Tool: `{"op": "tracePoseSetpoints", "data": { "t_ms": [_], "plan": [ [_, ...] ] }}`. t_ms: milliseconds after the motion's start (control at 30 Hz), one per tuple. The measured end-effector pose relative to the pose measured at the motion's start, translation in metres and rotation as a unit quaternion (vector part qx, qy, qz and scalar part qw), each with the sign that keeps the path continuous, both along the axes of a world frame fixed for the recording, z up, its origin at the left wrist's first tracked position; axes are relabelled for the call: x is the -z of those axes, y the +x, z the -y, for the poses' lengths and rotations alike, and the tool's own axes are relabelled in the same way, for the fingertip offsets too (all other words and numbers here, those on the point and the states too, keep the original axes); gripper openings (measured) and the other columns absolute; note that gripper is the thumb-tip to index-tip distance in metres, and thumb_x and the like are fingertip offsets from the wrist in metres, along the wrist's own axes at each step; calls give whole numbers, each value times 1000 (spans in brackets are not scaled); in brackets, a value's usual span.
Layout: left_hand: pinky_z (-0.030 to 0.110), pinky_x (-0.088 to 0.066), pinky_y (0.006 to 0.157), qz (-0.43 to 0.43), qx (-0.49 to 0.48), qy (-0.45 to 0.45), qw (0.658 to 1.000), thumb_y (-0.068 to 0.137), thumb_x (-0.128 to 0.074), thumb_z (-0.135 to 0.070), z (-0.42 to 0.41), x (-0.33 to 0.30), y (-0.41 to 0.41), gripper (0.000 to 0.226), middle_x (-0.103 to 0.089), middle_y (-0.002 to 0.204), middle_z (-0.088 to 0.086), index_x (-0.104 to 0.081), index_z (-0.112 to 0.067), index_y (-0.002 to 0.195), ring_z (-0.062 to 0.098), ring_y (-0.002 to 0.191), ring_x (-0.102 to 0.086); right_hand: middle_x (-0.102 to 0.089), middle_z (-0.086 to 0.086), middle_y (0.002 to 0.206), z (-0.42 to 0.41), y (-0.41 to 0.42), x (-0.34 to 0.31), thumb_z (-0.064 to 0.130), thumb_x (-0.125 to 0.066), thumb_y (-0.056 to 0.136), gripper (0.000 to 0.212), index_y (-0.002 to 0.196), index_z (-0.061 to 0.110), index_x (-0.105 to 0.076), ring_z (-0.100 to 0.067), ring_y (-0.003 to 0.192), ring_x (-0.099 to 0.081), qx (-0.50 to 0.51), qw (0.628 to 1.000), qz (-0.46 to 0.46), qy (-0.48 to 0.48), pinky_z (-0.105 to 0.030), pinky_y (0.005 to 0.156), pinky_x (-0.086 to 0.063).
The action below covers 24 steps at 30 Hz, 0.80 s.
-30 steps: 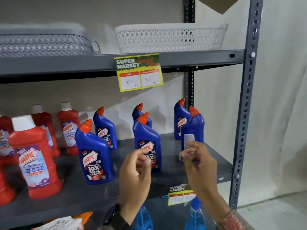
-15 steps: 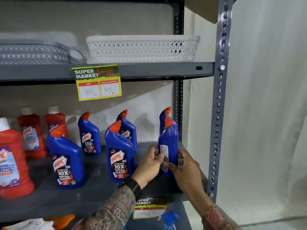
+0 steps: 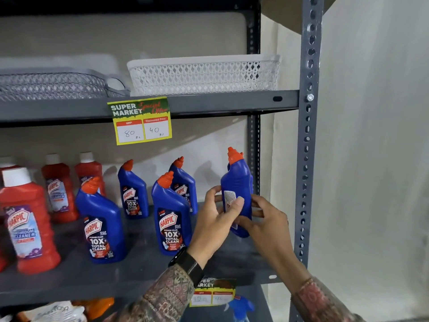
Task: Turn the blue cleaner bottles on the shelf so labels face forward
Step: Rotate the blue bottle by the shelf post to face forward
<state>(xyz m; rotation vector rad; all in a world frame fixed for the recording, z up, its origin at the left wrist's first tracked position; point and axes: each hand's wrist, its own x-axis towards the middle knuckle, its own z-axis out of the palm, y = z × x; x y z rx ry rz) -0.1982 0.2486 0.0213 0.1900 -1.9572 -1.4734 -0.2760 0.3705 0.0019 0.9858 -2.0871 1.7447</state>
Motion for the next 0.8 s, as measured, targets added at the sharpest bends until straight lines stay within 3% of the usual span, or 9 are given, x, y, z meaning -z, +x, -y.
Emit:
{"op": "tracePoseSetpoints", "data": {
  "t_ms": [67,200,300,367,500,600,633,700,800],
  "plan": [
    [8,-56,70,11,13,-12,1000,91,-74,-44,-2,-2,1,63,-68,113,-20,-44,-31,145,-18,93,-70,-74,12,111,0,-1,0,21,-87,77,53,120,44,-65,-5,99,-70,-15,1000,-2,5,-30,83,-62],
    [3,-52,66,13,11,-14,1000,95,-73,-35,1,-4,1,47,-67,105,-20,-47,-34,134,-26,86,-66,-71,21,110,2,-5,8,9,-88,75,66,128,41,-66,1,102,-68,-52,998,-3,22,-22,84,-59],
    [18,-59,83,-10,48,22,999,102,-62,-30,4,-3,1,32,-78,116,-3,-61,-27,134,6,109,-75,-69,6,126,1,-12,12,-6,-84,75,69,134,26,-68,-15,114,-65,-112,993,40,-18,-48,99,-59],
    [28,-59,93,-26,60,31,997,106,-55,-26,4,-3,2,30,-78,121,1,-63,-25,135,15,113,-75,-67,-1,129,-1,-16,10,-10,-82,75,65,133,19,-70,-17,113,-64,-145,986,59,-57,-53,100,-58],
    [36,-58,101,-41,64,31,997,110,-45,-27,2,3,1,33,-77,125,2,-62,-25,139,21,116,-74,-71,-2,123,-5,-19,0,-2,-79,82,54,128,24,-69,-19,116,-66,-161,980,76,-83,-34,89,-63],
    [29,-60,91,-45,59,54,996,111,-41,-30,2,6,1,32,-76,123,1,-63,-27,135,19,115,-74,-69,13,123,-6,-17,-4,7,-80,84,66,137,35,-54,2,109,-69,-197,970,121,-71,-17,79,-60],
    [28,-61,90,-43,61,54,996,111,-41,-31,3,6,2,33,-76,124,1,-63,-28,135,18,115,-74,-70,14,120,-6,-16,-5,13,-81,82,67,138,35,-52,4,105,-71,-213,966,135,-65,-17,79,-59],
    [32,-61,93,-32,66,44,996,110,-41,-34,5,7,1,33,-75,125,1,-62,-29,136,17,115,-74,-75,5,118,-5,-15,-5,22,-82,76,64,134,30,-58,-8,107,-74,-230,958,159,-62,-26,85,-62],
    [35,-62,97,-24,65,28,997,109,-42,-40,8,3,2,36,-72,130,0,-59,-30,140,15,116,-73,-74,-5,120,-2,-14,-4,21,-86,70,62,126,26,-61,-20,105,-76,-199,961,169,-95,-33,83,-64]
  ]
}}
